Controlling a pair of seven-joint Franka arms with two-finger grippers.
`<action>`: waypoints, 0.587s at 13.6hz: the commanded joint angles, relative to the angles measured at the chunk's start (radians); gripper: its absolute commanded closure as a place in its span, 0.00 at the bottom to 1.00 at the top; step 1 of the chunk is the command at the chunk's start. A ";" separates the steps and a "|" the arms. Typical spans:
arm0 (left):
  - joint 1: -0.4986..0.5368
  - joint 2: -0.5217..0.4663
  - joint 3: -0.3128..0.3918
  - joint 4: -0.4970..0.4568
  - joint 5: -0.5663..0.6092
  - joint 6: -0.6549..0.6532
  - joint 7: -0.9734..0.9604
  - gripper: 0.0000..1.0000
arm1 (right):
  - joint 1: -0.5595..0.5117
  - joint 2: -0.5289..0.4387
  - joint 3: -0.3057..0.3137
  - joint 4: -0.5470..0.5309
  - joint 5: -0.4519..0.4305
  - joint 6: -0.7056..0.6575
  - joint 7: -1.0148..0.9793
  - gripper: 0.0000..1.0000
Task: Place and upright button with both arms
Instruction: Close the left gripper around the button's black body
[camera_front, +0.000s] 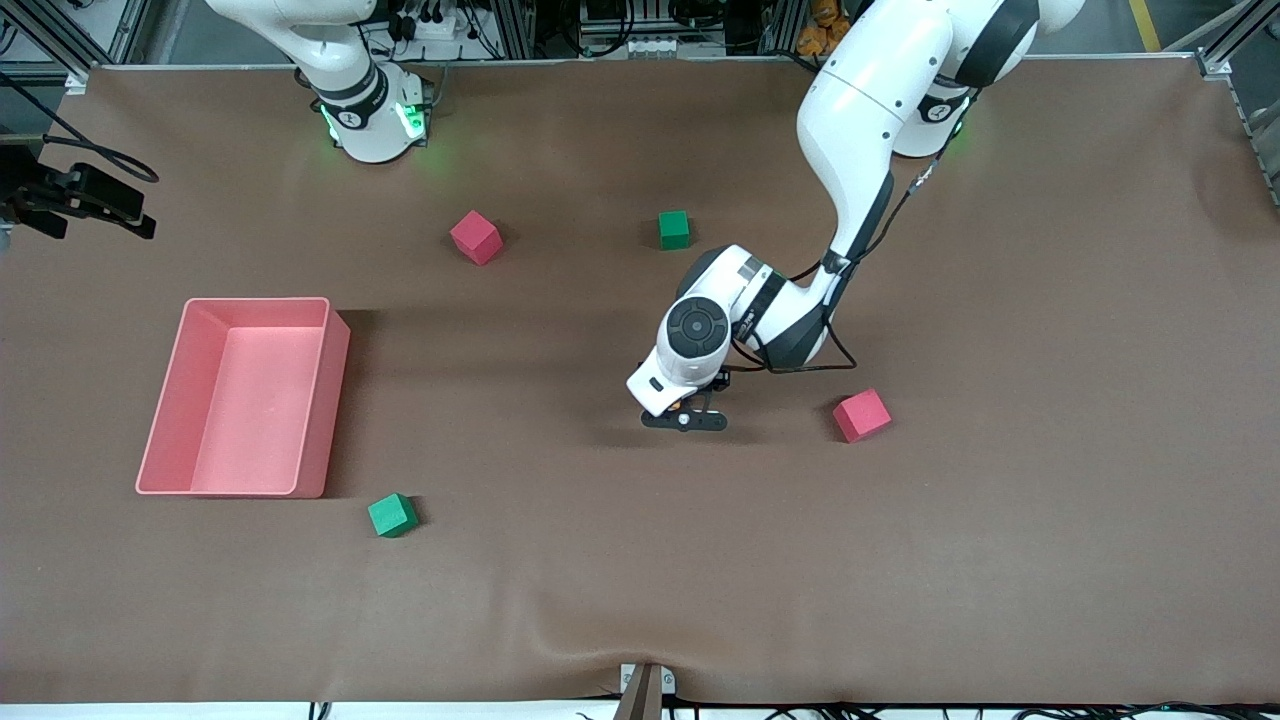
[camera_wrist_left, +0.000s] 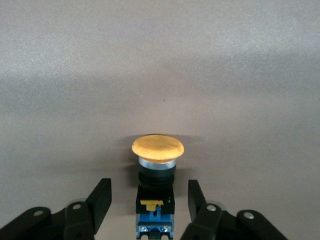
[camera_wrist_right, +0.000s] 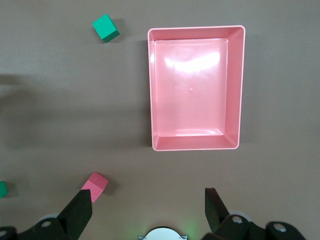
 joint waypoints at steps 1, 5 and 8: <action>-0.007 0.015 0.002 0.020 0.019 0.008 -0.003 0.33 | -0.019 -0.004 0.012 0.000 0.016 -0.003 0.002 0.00; -0.010 0.019 0.004 0.020 0.019 0.008 -0.003 0.42 | -0.016 0.002 0.012 -0.002 0.016 0.000 0.002 0.00; -0.010 0.019 0.004 0.020 0.017 0.008 -0.003 0.49 | -0.019 0.001 0.012 -0.002 0.016 -0.003 -0.004 0.00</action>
